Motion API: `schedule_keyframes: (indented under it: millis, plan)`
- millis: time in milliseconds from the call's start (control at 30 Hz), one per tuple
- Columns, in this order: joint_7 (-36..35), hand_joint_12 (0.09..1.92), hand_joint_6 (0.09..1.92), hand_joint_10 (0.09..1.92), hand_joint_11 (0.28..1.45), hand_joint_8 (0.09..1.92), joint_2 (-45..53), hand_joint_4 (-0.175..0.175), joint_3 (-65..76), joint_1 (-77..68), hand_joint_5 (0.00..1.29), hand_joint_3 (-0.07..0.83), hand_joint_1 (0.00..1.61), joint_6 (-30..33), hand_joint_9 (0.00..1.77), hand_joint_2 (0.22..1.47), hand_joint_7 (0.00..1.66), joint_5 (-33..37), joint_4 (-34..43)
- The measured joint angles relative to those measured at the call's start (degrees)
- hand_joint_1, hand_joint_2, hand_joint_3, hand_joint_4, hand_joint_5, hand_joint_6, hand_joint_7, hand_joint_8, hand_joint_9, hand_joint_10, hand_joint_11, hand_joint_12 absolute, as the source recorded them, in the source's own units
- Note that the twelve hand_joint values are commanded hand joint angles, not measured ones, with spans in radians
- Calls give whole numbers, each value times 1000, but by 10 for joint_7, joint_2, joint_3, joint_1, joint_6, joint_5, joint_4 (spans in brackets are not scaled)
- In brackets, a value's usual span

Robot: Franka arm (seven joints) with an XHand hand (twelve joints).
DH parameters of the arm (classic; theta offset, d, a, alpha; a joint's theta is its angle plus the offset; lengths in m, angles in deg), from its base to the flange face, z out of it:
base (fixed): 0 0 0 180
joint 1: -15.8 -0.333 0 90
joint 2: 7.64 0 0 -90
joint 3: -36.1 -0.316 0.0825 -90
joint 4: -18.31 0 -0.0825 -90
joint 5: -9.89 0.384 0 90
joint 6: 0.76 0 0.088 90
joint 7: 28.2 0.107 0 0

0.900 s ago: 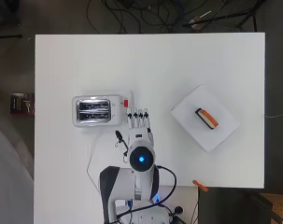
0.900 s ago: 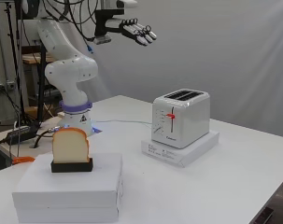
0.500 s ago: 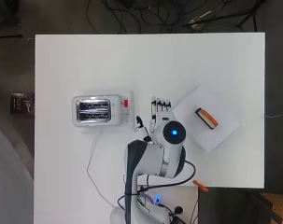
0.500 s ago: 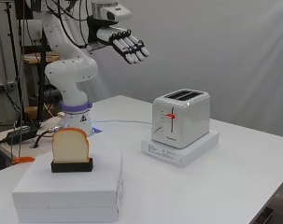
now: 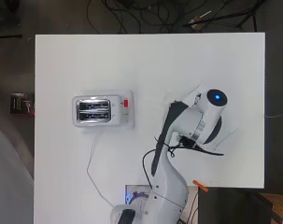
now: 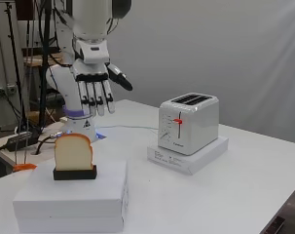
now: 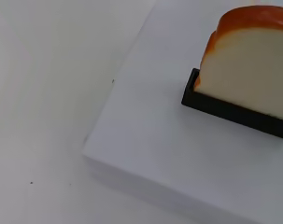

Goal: Teleoperate dual arm-hand system to toast a bread

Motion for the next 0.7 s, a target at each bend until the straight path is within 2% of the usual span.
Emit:
schedule_keyframes:
  millis: [100, 200, 333, 433, 600, 700]
  plan:
    - [-7, 87, 87, 87, 577, 87, 68, 90, 2, 13, 489, -3, 0, -7, 806, 906, 695, 7, 54]
    - [-16, 87, 87, 87, 529, 87, 117, 86, 5, 25, 509, -10, 0, -13, 785, 882, 700, 19, 94]
    - [-61, 87, 87, 87, 503, 87, 176, 67, 12, 45, 427, -10, 0, -17, 713, 865, 621, 17, 108]
    - [-99, 87, 87, 87, 501, 87, 190, 57, 24, 55, 383, 1, 0, -12, 650, 884, 548, 5, 100]
    - [-167, 87, 87, 87, 479, 87, 160, 44, 33, 65, 372, -10, 0, 13, 579, 859, 499, 58, 58]
    - [-174, 87, 87, 87, 475, 87, 123, 19, 33, 71, 388, -10, 0, 39, 612, 851, 534, 32, 1]
